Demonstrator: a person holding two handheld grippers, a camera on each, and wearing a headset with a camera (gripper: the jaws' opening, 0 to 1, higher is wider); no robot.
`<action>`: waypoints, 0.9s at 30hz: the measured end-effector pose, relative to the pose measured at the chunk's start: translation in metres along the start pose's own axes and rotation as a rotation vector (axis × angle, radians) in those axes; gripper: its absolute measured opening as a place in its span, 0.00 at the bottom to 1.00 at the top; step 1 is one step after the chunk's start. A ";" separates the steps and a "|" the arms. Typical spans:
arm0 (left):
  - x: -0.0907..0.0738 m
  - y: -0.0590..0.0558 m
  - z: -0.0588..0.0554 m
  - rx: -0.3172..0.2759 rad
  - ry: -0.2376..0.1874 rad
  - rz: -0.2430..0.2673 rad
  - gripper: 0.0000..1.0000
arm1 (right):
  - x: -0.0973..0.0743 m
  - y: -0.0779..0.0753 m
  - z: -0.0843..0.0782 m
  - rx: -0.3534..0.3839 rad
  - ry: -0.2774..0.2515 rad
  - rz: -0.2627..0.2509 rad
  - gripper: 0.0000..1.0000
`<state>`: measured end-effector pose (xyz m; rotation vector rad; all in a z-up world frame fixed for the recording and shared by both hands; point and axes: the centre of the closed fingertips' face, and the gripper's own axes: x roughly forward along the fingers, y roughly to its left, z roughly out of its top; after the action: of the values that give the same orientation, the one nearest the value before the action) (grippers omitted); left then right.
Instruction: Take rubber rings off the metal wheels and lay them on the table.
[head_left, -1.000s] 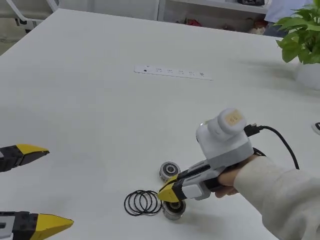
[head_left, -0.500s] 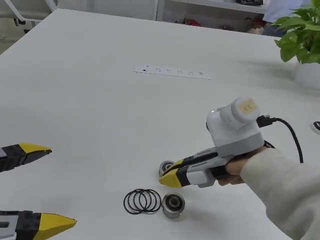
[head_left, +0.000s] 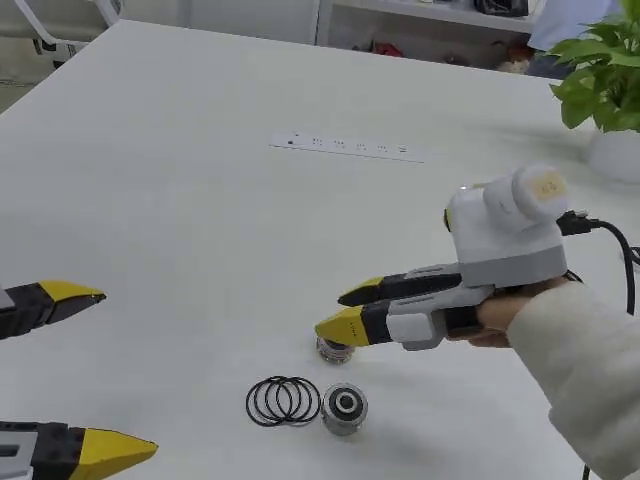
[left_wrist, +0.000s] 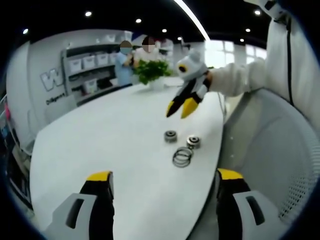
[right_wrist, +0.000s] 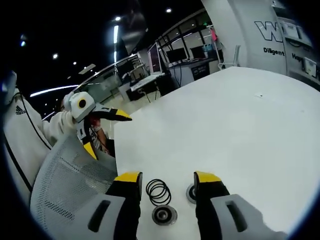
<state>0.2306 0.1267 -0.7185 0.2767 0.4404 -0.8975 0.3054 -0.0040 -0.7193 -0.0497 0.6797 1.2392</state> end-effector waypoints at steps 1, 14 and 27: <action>-0.001 -0.001 0.001 -0.003 -0.001 -0.001 0.87 | -0.002 0.002 0.002 -0.003 -0.009 -0.001 0.41; -0.007 -0.003 0.009 -0.010 -0.022 0.009 0.96 | -0.057 0.020 0.016 -0.094 -0.090 -0.054 0.63; -0.008 -0.004 0.011 -0.024 -0.034 0.017 1.00 | -0.094 0.010 -0.019 -0.120 -0.099 -0.107 0.80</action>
<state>0.2262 0.1250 -0.7054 0.2427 0.4170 -0.8782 0.2735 -0.0881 -0.6840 -0.1220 0.5098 1.1707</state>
